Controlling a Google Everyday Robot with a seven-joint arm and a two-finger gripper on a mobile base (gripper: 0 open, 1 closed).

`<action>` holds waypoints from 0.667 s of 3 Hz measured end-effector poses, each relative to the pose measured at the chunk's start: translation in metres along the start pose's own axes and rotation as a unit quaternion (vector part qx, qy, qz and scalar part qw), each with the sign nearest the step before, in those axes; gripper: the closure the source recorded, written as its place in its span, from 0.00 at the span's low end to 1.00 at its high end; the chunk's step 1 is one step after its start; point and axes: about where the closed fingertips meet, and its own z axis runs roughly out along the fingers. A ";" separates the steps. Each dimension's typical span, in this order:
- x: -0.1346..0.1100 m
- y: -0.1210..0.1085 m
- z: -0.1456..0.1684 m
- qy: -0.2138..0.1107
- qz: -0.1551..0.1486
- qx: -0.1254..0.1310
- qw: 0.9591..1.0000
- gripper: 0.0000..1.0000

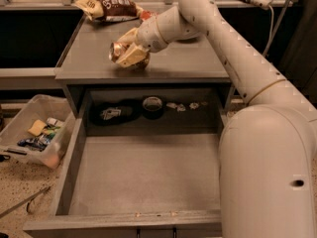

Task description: Pick orange can from top drawer and place on counter

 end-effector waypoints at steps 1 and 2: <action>0.000 0.000 0.000 0.000 0.000 0.000 1.000 0.58; 0.000 0.000 0.000 0.000 0.000 0.000 1.000 0.35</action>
Offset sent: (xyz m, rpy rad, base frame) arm 0.0000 0.0000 0.0000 0.0000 0.0000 0.0000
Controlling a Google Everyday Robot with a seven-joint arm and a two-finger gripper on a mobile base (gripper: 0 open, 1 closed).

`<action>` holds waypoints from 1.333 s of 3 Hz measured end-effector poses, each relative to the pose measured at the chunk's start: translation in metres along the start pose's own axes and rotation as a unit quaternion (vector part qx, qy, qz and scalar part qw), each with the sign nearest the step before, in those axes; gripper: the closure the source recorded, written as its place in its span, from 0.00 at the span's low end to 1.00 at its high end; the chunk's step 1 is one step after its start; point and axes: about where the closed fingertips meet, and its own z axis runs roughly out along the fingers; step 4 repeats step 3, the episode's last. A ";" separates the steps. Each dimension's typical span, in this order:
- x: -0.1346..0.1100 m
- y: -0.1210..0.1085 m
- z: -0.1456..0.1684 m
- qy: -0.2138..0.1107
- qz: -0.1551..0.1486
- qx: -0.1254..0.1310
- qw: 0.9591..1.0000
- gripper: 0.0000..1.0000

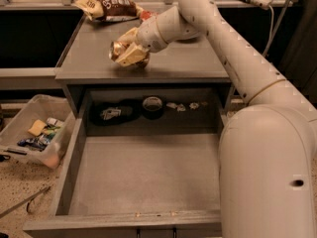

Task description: Pick orange can from top drawer and place on counter

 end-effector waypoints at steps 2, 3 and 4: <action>0.000 0.000 0.000 0.000 0.000 0.000 1.000 0.00; 0.000 0.000 0.000 0.000 0.000 0.000 1.000 0.00; 0.000 0.000 0.000 0.000 0.000 0.000 1.000 0.00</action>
Offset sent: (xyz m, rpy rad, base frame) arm 0.0000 0.0000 0.0000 0.0000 0.0000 0.0000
